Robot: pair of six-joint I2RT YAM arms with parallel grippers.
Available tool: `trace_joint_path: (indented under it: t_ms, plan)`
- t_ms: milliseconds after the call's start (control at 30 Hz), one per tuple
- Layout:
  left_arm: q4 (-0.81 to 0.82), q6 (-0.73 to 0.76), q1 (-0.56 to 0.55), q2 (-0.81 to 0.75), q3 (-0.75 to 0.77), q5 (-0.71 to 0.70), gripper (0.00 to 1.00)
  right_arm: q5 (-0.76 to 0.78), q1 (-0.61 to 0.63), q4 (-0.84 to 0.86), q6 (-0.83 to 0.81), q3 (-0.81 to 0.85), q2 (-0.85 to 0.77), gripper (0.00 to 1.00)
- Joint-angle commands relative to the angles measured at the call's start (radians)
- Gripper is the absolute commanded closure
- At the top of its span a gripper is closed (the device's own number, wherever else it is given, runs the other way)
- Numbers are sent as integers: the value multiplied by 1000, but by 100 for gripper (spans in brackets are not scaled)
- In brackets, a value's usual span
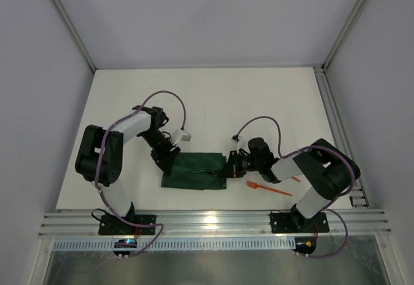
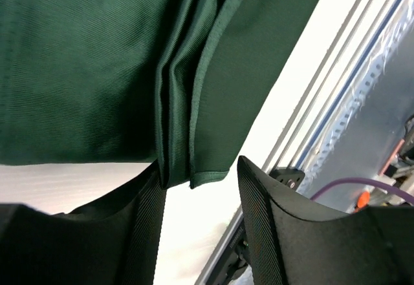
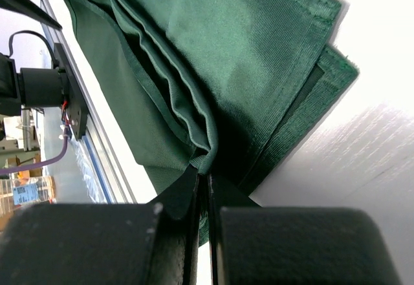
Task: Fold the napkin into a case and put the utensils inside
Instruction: Fold the lower triangle-folded napkin at the center of the board, then smooth out the 2/3-rectangle-folded napkin at the center of the board.
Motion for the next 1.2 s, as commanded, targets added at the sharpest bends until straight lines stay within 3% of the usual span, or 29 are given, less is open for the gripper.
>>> trace_joint_path:
  t_ms: [0,200,367,667,800,967,1167]
  plan:
    - [83,-99,10,-73,3,-2,50,14,16,-21,-31,27,-38,96]
    - [163,-176,28,-190,13,-26,47,20,29,-61,-61,43,-35,96]
    - [227,-239,17,-201,-10,-95,46,23,42,-104,-93,59,-55,96]
    - [445,-340,-127,-175,-45,-215,52,39,49,-153,-134,74,-66,96]
    - [453,-375,-136,-91,6,-249,58,20,64,-177,-145,90,-75,96]
    - [480,-398,-136,-46,-48,-281,65,34,121,-254,-200,99,-115,96]
    - [497,-427,-136,-26,-75,-302,69,39,131,-216,-179,76,-107,96]
